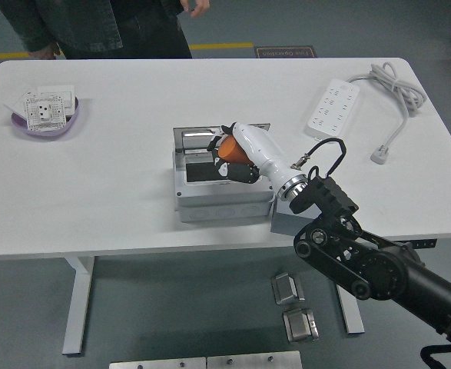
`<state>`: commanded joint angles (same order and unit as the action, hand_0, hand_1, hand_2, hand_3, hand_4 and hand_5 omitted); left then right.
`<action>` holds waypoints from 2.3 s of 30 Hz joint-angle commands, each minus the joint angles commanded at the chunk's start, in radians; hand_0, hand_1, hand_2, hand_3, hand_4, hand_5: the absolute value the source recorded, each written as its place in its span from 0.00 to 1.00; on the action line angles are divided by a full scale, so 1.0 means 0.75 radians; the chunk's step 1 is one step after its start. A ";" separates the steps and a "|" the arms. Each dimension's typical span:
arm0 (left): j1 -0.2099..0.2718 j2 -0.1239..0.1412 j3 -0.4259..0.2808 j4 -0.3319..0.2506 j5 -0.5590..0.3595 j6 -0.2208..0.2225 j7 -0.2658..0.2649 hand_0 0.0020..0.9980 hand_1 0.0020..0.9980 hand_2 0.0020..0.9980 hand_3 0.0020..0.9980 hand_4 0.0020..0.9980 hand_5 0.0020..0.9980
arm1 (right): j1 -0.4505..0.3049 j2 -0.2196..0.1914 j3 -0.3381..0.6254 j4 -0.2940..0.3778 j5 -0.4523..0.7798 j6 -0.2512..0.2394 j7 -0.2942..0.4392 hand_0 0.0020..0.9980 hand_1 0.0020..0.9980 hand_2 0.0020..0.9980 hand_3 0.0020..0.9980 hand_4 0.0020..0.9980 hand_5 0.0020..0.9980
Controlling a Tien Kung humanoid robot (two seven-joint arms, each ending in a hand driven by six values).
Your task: Pick up the cylinder from the cube,place it in the box,flap close box
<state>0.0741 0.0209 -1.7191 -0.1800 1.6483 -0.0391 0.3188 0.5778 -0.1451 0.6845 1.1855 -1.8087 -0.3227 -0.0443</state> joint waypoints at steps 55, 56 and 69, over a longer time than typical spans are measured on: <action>-0.024 -0.002 0.165 0.000 -0.133 -0.025 -0.029 0.67 0.68 0.60 0.72 0.51 0.05 | 0.229 0.004 -0.274 -0.207 0.030 0.074 0.045 0.59 0.58 0.67 0.83 0.92 0.28; -0.023 -0.004 0.168 0.000 -0.136 -0.025 -0.030 0.67 0.68 0.60 0.72 0.51 0.05 | 0.227 -0.002 -0.272 -0.198 0.039 0.073 0.046 0.59 0.58 0.67 0.83 0.92 0.28; -0.004 -0.014 0.192 0.000 -0.166 -0.023 -0.036 0.67 0.68 0.59 0.71 0.49 0.05 | 0.210 -0.238 -0.236 0.070 0.426 0.068 0.122 0.58 0.55 0.66 0.79 0.89 0.29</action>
<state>0.0714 0.0104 -1.5748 -0.1800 1.5238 -0.0563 0.2919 0.7350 -0.3238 0.5073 1.2383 -1.4889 -0.2721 0.0473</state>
